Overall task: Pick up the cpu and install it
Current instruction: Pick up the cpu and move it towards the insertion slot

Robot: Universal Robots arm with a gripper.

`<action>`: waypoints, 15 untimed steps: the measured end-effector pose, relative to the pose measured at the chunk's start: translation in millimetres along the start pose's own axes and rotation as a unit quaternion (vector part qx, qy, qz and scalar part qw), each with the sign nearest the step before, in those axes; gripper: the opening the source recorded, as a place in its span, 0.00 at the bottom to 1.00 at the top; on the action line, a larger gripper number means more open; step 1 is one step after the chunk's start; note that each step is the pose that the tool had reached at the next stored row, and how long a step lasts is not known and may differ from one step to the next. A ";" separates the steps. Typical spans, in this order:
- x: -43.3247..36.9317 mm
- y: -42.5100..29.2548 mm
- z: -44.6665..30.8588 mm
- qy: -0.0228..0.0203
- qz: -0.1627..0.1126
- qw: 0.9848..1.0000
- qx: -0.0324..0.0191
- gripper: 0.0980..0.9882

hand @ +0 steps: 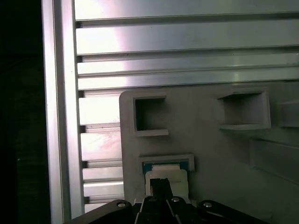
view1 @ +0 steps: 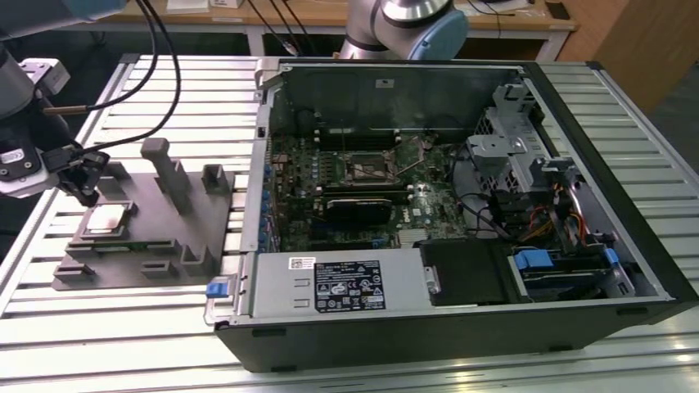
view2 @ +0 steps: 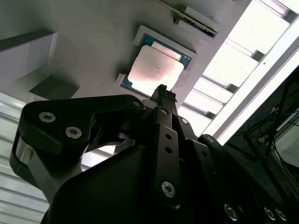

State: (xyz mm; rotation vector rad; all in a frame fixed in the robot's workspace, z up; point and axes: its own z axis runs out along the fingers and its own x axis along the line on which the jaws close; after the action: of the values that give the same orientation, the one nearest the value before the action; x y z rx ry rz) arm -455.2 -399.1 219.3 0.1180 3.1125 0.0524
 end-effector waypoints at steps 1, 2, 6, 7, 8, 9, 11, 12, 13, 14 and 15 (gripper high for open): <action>-0.4 -0.1 0.7 0.000 0.000 1.000 0.000 0.01; -0.7 -0.2 1.6 0.000 0.000 1.000 0.000 0.01; -2.8 -2.1 6.1 0.000 0.000 1.000 0.000 0.01; -3.3 -2.8 7.1 0.000 0.000 1.000 0.000 0.01; -3.8 -3.4 8.1 0.000 0.000 1.000 0.000 0.01; -4.3 -4.0 9.1 0.000 0.000 1.000 0.000 0.01; -5.3 -5.0 10.8 0.000 0.000 1.000 0.000 0.01; -5.9 -5.5 11.5 0.000 0.000 1.000 0.000 0.01; -6.5 -5.9 12.3 0.000 0.000 1.000 0.000 0.01; -7.1 -6.3 13.1 0.000 0.000 1.000 0.000 0.01; -7.9 -6.8 13.8 0.000 0.000 1.000 0.000 0.01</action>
State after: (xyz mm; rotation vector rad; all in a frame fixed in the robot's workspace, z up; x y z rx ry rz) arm -447.4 -406.0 205.5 0.1177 3.1124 0.0521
